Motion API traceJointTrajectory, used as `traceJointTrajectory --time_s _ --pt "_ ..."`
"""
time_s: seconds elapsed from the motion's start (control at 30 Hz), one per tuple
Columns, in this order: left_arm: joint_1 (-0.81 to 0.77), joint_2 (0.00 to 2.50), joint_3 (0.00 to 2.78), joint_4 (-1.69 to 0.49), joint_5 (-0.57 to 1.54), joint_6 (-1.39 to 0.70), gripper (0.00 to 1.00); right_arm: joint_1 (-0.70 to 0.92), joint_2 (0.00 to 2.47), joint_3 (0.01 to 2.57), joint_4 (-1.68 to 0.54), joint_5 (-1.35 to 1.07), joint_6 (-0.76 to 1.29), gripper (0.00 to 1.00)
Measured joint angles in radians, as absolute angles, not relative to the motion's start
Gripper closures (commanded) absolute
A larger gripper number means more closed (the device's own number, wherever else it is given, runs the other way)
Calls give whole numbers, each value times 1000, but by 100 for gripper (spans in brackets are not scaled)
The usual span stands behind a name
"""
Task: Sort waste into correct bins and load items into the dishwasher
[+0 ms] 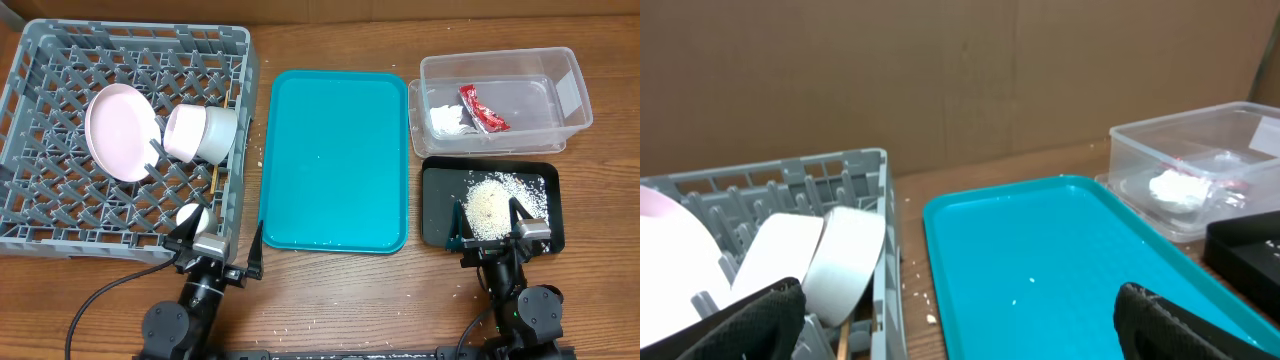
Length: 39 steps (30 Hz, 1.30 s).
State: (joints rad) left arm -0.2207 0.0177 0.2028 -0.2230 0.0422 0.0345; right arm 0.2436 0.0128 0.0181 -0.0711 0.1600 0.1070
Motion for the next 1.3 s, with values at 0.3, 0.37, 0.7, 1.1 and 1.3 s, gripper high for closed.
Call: traceJointTrajectory --time_s 0.3,0.37,0.7,1.1,1.3 --pt "-221 15 8 -20 41 4 0 244 13 18 -71 160 107 0" --pt "-221 15 8 -12 41 1 0 244 13 18 -71 160 107 0" --pt "-221 15 8 -73 40 -2 0 244 13 18 -71 160 107 0" --pt "-221 15 8 -73 41 -2 0 244 13 18 -71 160 107 0" --pt "-221 15 8 -74 41 -2 0 244 13 18 -71 160 107 0"
